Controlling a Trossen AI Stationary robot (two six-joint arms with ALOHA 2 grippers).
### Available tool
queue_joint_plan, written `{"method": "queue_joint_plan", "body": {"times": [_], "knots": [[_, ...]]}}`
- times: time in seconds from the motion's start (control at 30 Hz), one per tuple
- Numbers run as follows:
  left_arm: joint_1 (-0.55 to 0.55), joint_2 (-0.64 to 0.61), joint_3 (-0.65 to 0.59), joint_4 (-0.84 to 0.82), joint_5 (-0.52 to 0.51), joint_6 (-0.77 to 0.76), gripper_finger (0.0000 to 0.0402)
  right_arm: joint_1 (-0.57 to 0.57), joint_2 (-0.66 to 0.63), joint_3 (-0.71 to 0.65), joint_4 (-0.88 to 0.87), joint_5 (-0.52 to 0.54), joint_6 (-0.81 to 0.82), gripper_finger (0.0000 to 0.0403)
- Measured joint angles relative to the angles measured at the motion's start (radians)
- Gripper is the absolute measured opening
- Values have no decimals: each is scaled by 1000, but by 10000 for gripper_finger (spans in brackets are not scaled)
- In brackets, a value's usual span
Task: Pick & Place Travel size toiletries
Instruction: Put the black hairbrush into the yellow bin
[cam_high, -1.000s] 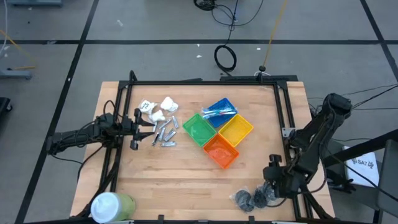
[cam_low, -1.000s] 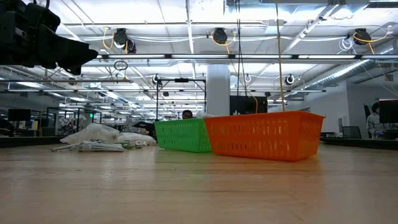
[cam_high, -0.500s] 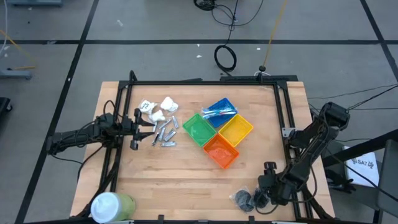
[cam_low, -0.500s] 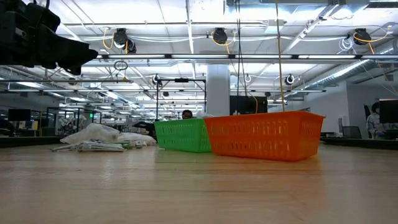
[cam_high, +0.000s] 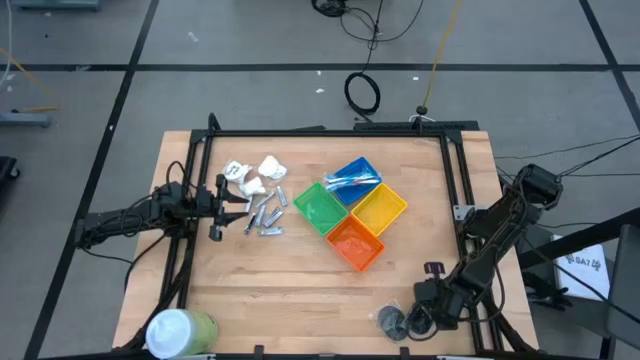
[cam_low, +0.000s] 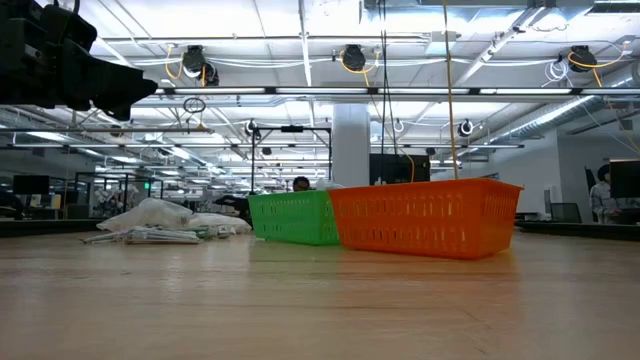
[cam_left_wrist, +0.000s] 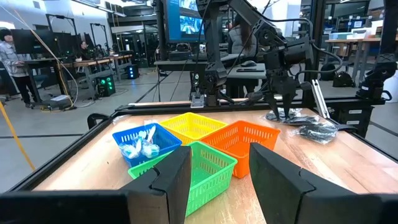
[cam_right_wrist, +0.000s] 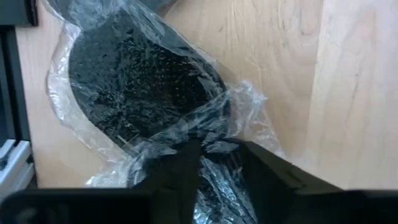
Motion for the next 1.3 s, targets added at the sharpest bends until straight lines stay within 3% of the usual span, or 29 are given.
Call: {"method": "queue_joint_plan", "body": {"times": [0.3,0.6,1.0,1.13,1.3], "knots": [[0,0,0,0,0,0,159,-32,0,-12,28,-11,-107,5],[0,0,0,0,0,0,159,-57,-38,-15,24,-5,-168,1],[0,0,0,0,0,0,159,-58,-266,-15,27,106,-161,0],[0,0,0,0,0,0,159,-59,-282,-15,56,129,-152,26],[0,0,0,0,0,0,159,-71,-230,-18,76,100,-112,123]]}}
